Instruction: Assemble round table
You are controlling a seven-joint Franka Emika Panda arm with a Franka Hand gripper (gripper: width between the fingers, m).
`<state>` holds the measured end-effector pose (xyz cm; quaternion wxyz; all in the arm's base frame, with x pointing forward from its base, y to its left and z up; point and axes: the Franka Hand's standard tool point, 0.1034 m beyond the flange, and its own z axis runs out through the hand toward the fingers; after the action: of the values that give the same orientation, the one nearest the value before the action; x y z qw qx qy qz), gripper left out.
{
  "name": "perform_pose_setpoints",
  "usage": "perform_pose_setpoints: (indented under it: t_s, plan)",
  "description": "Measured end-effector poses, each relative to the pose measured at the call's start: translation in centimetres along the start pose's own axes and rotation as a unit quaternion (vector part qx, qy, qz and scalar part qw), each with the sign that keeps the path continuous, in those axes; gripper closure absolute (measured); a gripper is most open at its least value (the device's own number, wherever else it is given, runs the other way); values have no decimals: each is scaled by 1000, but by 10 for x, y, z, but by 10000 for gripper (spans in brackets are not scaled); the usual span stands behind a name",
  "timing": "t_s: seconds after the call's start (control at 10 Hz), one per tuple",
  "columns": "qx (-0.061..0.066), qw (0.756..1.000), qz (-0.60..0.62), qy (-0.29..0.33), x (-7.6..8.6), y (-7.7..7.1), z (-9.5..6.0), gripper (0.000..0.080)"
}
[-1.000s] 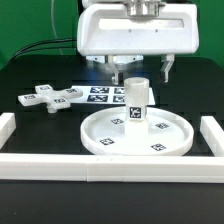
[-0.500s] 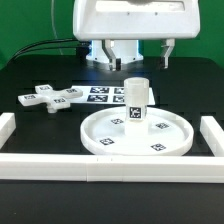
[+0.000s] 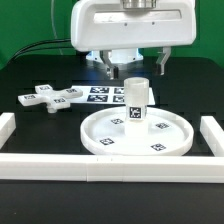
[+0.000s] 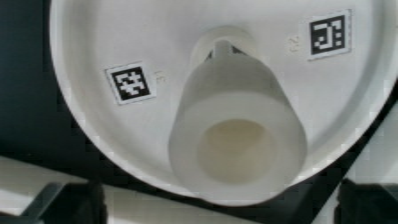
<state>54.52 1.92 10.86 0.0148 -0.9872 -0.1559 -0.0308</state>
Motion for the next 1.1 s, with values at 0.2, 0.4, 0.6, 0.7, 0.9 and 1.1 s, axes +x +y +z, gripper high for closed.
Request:
perform_pose_setpoints:
  t_s: [0.2, 0.4, 0.6, 0.7, 0.9, 1.1]
  plan:
    - [4, 1000, -2, -9, 2, -2, 7, 151]
    - [2, 1000, -10, -5, 1, 0, 13, 151]
    - [-2, 1000, -17, 0, 1, 7, 14, 151]
    - [-2, 1000, -17, -1, 0, 8, 15, 151]
    - [0, 1000, -16, -3, -2, 6, 18, 264]
    - [1, 1000, -18, -4, -2, 4, 19, 395]
